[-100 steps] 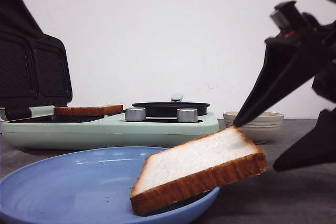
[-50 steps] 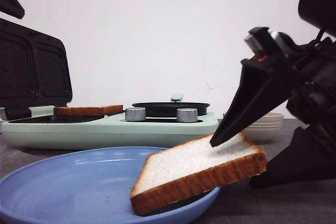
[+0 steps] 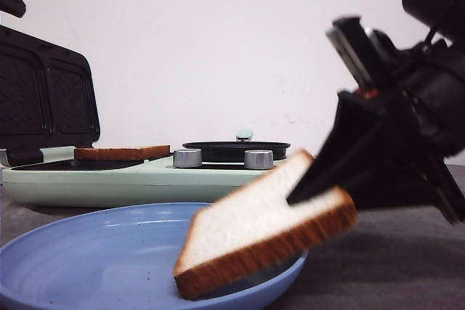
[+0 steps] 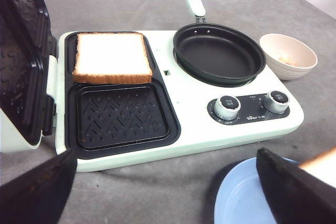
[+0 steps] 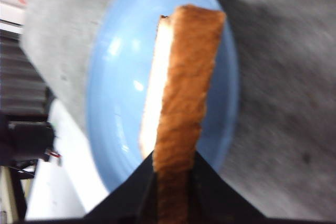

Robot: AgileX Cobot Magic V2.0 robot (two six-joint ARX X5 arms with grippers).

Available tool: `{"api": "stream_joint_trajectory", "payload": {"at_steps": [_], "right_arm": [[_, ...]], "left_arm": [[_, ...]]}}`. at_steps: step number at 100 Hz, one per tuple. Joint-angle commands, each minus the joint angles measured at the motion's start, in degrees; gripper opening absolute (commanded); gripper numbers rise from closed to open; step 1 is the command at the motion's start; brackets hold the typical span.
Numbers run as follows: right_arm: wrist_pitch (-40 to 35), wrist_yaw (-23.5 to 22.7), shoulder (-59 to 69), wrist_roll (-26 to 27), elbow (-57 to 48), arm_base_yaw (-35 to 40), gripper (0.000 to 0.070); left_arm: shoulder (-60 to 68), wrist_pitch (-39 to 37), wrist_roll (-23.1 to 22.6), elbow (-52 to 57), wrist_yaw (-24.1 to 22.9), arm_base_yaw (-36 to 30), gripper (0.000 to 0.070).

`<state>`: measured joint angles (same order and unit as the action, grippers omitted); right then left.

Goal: Make breakfast with bread and shrimp
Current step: 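Carry the bread with the right gripper onto the other sandwich plate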

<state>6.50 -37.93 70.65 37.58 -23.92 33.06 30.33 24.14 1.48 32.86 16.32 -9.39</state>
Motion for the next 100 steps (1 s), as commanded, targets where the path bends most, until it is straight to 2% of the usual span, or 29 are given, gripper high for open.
{"api": "stream_joint_trajectory", "payload": {"at_steps": [1,9,34,51,68,100], "right_arm": [[1.8,-0.3,-0.9,2.0,-1.8,0.6,0.0],[2.1,-0.2,-2.4,2.5,-3.5,0.6,0.0],[1.1,0.2,-2.9,3.0,-13.0,0.7,0.0],[-1.9,2.0,-1.6,1.1,-21.2,1.1,0.0],[-3.4,1.7,3.5,0.2,-29.1,1.3,0.0],[-3.1,1.9,20.3,-1.1,-44.6,5.6,0.0]], "left_arm": [[0.2,-0.5,0.3,0.2,-0.4,0.0,0.0632],[-0.1,-0.5,0.3,0.2,-2.1,0.0,0.0633],[-1.8,-0.1,0.6,0.2,-11.6,0.0,0.0636],[-4.4,2.7,1.0,0.2,-15.4,0.4,0.0636],[-8.6,6.3,1.2,0.2,-18.0,1.9,0.0635],[-15.1,9.1,2.8,0.2,-17.9,3.0,0.0635]]}}
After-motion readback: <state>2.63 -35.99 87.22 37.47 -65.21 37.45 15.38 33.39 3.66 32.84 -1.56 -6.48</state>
